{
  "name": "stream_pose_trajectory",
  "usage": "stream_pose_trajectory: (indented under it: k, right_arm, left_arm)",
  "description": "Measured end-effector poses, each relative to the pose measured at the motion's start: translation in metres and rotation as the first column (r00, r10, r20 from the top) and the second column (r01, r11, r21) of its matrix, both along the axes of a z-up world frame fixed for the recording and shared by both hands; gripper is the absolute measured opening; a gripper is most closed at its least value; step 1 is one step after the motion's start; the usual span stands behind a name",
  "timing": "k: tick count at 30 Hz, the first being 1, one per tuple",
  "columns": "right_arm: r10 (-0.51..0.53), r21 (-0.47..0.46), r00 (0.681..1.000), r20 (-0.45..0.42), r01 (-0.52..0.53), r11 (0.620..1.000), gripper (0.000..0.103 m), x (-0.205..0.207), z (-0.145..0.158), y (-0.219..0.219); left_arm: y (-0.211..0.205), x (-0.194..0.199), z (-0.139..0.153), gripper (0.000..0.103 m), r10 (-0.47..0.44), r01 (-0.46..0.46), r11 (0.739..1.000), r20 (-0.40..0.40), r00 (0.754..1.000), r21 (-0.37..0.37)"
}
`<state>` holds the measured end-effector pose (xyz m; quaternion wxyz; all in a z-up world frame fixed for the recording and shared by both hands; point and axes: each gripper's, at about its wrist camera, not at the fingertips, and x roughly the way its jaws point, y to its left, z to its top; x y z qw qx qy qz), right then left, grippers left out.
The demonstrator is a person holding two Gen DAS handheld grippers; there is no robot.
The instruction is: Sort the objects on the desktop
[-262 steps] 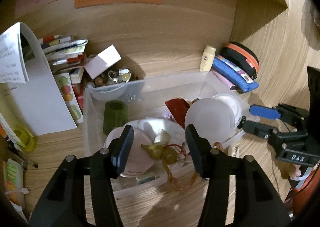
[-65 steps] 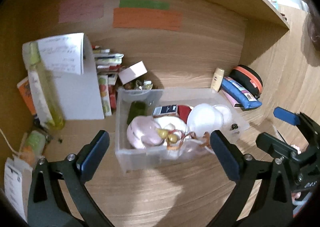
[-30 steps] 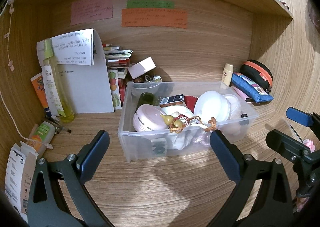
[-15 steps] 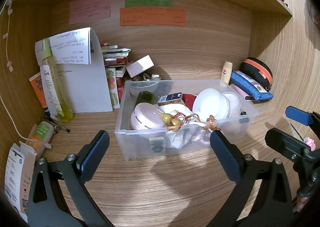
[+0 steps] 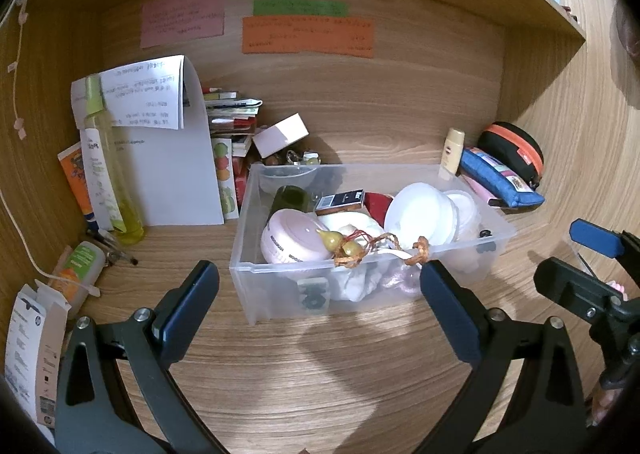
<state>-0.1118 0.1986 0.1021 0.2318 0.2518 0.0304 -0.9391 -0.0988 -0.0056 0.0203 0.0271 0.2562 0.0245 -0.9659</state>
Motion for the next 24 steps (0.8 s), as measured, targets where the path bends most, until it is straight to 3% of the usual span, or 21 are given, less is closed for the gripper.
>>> stream_pose_trajectory:
  k: [24]
  right_arm:
    - [0.007,-0.004,1.000,0.008,-0.007,1.000,0.103,0.0000,0.0003,0.0014]
  left_arm:
    - [0.0053,0.0048,0.0019,0.102,-0.018,0.018,1.000,-0.028,0.999,0.006]
